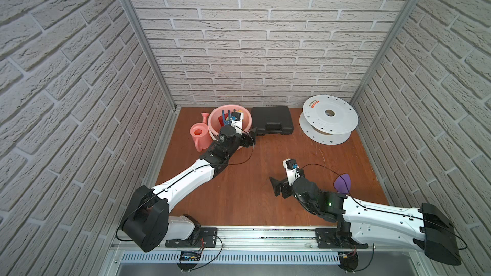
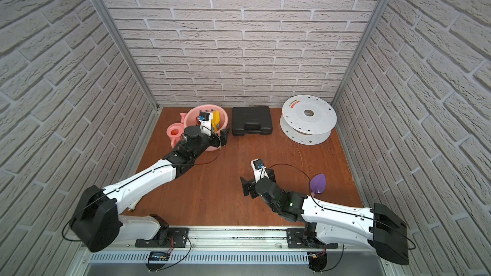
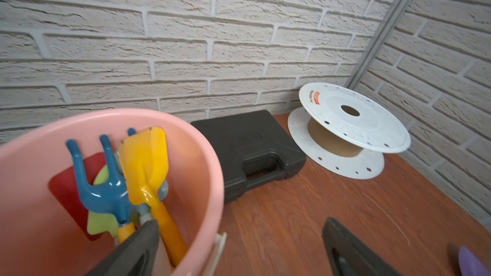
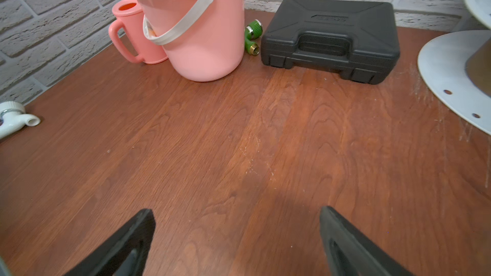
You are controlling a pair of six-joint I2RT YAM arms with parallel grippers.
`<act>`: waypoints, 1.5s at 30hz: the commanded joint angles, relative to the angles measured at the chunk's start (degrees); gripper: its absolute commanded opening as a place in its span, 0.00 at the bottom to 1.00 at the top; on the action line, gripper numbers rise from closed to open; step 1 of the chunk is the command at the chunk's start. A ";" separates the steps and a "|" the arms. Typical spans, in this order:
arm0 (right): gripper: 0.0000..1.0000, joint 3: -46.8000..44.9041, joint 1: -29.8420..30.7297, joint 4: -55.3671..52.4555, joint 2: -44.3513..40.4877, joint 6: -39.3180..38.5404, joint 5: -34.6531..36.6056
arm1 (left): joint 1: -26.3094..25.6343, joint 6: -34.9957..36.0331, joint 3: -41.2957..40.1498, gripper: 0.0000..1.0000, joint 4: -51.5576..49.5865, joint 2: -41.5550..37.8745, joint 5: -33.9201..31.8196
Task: Organize the gardening tools
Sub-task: Pick up the gardening tool from the center of the board.
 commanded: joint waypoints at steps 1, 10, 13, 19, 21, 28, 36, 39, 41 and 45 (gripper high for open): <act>0.99 -0.01 0.18 -0.63 -1.09 0.57 5.89 | -4.07 -0.47 -3.50 0.98 4.40 -1.92 -4.78; 0.99 0.05 -0.59 -9.65 -2.15 7.06 10.97 | -14.65 -1.36 -10.68 0.98 7.73 -0.03 -6.17; 1.00 3.40 -0.86 -23.31 -2.61 14.11 13.82 | -16.53 -1.26 -11.52 0.98 9.69 1.52 -5.68; 1.00 8.18 -3.43 -47.68 -4.56 29.35 14.68 | -17.37 -2.19 -9.63 0.98 8.21 3.92 -3.54; 0.99 9.16 -5.46 -54.86 -5.32 35.17 13.84 | -17.57 -2.30 -9.78 0.98 8.07 3.11 -3.68; 0.99 6.44 -17.95 -63.28 -7.25 40.64 2.39 | -17.57 -2.78 -11.99 0.98 8.65 -0.73 -5.03; 1.00 1.02 -30.11 -61.21 -9.00 42.67 -3.18 | -17.59 -3.91 -12.56 0.98 8.59 -1.99 -3.50; 0.96 -0.44 -36.16 -57.29 -7.54 40.77 -8.00 | -17.59 -4.29 -12.79 0.98 8.66 -2.45 -3.20; 0.96 -0.73 -38.93 -55.61 -5.50 40.19 -10.15 | -17.61 -4.40 -12.99 0.98 8.67 -2.79 -3.14; 0.92 -0.58 -43.28 -51.85 0.70 38.50 -14.94 | -17.61 -4.92 -13.12 0.98 8.70 -3.06 -3.13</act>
